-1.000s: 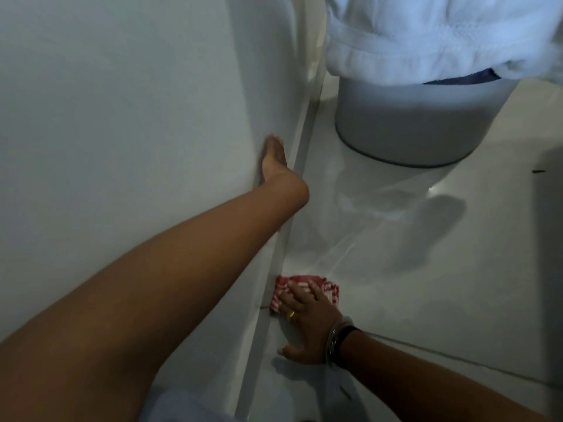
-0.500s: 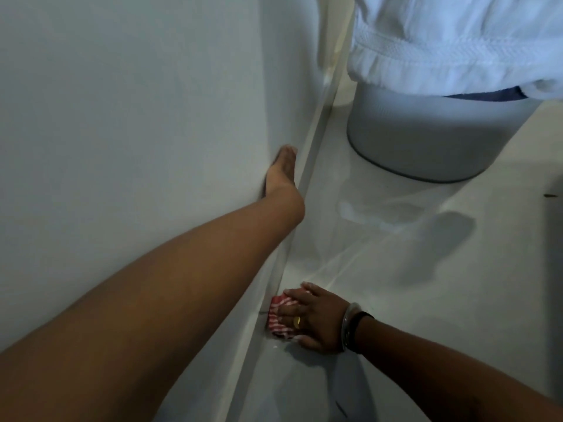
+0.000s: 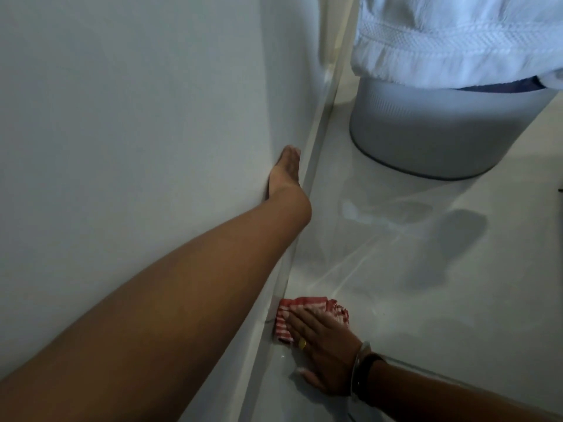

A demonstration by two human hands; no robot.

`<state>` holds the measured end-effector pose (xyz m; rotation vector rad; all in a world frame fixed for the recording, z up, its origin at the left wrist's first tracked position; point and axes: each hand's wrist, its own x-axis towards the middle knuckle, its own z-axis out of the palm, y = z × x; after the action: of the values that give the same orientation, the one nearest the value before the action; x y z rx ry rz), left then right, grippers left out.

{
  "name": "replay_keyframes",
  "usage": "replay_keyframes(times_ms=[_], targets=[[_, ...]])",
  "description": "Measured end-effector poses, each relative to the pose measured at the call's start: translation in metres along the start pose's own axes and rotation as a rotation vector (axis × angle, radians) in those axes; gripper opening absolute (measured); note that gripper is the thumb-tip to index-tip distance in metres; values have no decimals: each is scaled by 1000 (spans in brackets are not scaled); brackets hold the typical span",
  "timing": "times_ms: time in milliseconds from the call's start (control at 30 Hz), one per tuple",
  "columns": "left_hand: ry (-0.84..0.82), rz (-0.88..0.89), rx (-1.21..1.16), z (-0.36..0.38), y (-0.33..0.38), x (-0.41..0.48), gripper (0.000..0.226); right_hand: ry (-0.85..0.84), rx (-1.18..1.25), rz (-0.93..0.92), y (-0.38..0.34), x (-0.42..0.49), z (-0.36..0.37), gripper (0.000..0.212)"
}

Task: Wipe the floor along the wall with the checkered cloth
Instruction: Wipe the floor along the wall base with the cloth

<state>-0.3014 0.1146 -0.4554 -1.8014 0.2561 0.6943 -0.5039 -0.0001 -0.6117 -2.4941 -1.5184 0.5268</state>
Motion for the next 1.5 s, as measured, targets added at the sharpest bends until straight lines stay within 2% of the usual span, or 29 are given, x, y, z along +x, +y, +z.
replay_keyframes(times_ms=[333,667,800,967,1167,1300,1500], targets=[[4,21,-3,-1,-1,-5,108,36,34,91,0,2,-9,98],[29,38,-11,4,1,-11,102,39,23,67,23,11,-8,94],[17,19,-14,3,3,-10,109,58,69,167,29,19,-14,95],[-3,-4,-20,2,5,-9,114,72,54,178,59,32,-24,98],[5,8,-72,2,7,-9,109,170,114,324,104,59,-42,104],[23,16,-86,0,6,-13,105,142,50,363,151,79,-63,108],[38,24,-89,3,7,-14,105,170,64,440,179,96,-72,109]])
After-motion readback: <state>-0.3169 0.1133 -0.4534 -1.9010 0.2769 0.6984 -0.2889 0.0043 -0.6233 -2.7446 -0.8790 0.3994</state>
